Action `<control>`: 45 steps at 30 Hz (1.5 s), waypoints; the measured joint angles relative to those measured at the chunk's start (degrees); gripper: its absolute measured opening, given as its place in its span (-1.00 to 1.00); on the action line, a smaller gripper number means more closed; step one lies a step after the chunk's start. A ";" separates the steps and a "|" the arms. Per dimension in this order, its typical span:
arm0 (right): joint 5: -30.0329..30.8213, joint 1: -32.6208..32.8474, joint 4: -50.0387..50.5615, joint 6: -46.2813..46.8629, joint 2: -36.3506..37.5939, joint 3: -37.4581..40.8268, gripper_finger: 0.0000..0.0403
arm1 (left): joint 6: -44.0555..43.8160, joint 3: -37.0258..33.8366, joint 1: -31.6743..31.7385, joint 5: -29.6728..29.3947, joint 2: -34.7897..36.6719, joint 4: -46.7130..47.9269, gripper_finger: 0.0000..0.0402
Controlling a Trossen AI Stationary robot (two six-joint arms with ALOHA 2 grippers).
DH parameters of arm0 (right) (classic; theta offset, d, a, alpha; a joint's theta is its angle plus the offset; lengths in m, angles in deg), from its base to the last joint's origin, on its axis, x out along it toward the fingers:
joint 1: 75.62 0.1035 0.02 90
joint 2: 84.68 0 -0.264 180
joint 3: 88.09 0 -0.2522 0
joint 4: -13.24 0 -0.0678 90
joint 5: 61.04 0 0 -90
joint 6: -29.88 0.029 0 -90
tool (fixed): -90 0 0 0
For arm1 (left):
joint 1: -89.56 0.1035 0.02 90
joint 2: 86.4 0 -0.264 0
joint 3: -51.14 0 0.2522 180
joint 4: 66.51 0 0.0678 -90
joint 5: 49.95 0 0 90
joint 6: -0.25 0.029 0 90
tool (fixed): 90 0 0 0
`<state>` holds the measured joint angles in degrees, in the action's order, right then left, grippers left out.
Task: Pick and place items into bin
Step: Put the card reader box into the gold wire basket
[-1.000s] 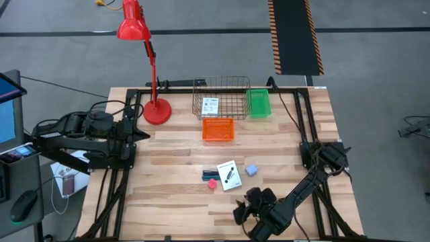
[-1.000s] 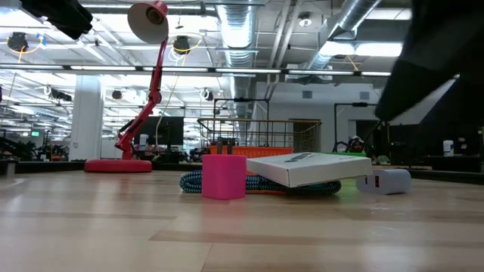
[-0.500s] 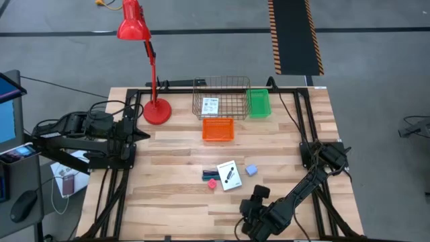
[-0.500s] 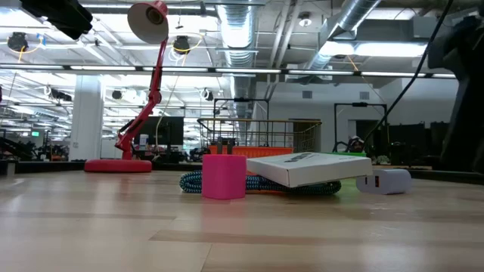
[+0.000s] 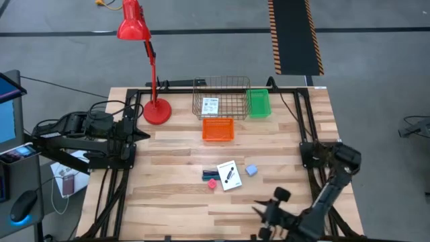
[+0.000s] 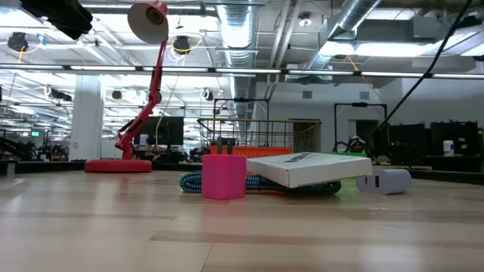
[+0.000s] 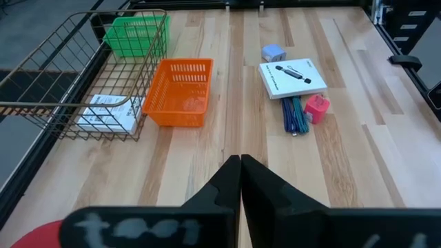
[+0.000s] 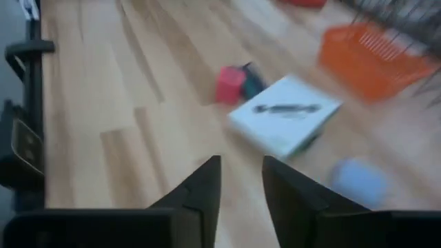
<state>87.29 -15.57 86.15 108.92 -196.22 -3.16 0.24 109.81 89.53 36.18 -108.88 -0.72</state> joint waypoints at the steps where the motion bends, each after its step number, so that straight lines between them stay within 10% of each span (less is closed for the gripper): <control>1: 0.31 0.71 2.91 -0.15 1.33 0.01 -0.56 | -0.07 0.00 0.02 -0.01 0.00 0.02 -1.00; 10: 7.14 8.72 30.04 -1.04 20.74 0.01 -0.73 | -0.09 0.00 0.00 -0.01 -0.02 0.00 -1.00; 17: 15.52 12.78 30.76 -10.60 37.10 1.35 -0.76 | -0.01 0.00 0.02 -0.01 -0.02 0.01 -1.00; 23: 26.65 12.77 28.23 -1.08 50.80 17.80 -0.78 | 0.13 0.00 0.00 0.00 0.00 0.02 -1.00; 31: 27.34 7.87 -11.18 -6.74 60.78 42.06 -0.78 | 0.04 0.00 0.02 -0.01 0.00 0.02 -1.00; 45: 14.05 -6.25 -57.99 0.14 44.34 52.84 -0.79 | -0.02 0.00 0.00 0.01 0.00 0.00 -1.00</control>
<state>101.34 -21.82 28.17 109.05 -151.88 49.68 0.22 109.81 89.53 36.19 -108.88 -0.72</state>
